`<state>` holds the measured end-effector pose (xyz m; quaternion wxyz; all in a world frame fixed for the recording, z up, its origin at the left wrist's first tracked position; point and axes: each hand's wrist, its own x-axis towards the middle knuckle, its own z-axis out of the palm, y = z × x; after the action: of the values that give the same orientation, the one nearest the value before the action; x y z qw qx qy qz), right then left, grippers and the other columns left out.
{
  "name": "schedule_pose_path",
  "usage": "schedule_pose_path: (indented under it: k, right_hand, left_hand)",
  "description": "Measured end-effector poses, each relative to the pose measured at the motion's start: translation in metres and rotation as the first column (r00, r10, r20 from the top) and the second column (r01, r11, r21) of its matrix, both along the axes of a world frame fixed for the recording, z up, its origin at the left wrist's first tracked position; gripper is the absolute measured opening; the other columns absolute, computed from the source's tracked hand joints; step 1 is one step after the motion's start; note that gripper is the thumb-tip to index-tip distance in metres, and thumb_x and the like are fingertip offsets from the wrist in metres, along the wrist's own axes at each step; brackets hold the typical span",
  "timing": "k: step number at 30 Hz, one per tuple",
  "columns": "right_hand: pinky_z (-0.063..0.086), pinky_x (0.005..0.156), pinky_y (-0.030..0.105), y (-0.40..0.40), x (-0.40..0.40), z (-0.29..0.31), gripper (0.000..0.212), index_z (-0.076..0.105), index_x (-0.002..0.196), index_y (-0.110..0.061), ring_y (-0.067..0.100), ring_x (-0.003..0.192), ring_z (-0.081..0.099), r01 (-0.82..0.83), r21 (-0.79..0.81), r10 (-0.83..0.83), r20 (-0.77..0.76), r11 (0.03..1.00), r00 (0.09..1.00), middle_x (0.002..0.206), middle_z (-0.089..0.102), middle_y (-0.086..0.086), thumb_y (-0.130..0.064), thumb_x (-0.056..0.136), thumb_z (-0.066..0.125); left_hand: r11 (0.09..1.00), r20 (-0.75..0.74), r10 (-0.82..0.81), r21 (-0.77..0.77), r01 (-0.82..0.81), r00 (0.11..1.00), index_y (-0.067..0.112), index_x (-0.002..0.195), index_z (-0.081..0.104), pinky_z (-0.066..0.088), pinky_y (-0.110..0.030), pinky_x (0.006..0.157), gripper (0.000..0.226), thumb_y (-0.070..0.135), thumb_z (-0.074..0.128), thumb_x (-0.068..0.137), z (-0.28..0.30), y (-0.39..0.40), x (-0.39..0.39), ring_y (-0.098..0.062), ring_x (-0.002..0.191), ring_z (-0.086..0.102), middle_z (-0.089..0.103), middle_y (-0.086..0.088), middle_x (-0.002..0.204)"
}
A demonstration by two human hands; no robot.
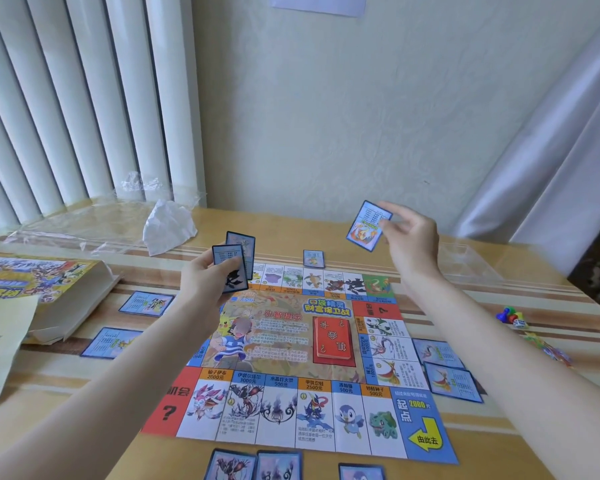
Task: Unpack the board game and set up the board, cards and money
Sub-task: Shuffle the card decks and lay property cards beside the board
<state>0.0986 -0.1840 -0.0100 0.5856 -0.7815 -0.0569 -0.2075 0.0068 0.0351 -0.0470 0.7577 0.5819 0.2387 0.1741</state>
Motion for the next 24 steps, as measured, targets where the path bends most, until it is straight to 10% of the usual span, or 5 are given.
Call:
schedule_pose_path:
  k: [12,24]
  right_hand:
    - [0.041,0.057,0.014,-0.001,-0.004,0.004,0.022,0.067,0.092,-0.017,0.006,0.068,0.056,-0.060,0.048,0.064,-0.091,0.997,0.994,0.081,0.065,-0.002,0.002,0.087,0.056]
    - [0.050,0.048,0.018,0.027,-0.076,-0.015,0.008,0.064,0.086,-0.005,0.009,0.053,0.060,-0.530,-0.114,0.435,-0.441,0.840,0.785,0.086,0.067,0.010,0.002,0.082,0.066]
  left_hand:
    - [1.000,0.002,0.012,0.009,-0.012,1.000,0.017,0.096,0.059,0.049,-0.029,0.070,0.013,0.005,0.057,0.090,0.001,0.006,-0.007,-0.018,0.074,0.057,0.061,-0.004,0.084]
    - [0.996,-0.001,0.063,0.064,-0.063,0.998,0.013,0.103,0.059,0.051,-0.028,0.069,0.016,0.004,0.058,0.089,0.004,0.036,-0.066,-0.018,0.074,0.058,0.061,-0.004,0.084]
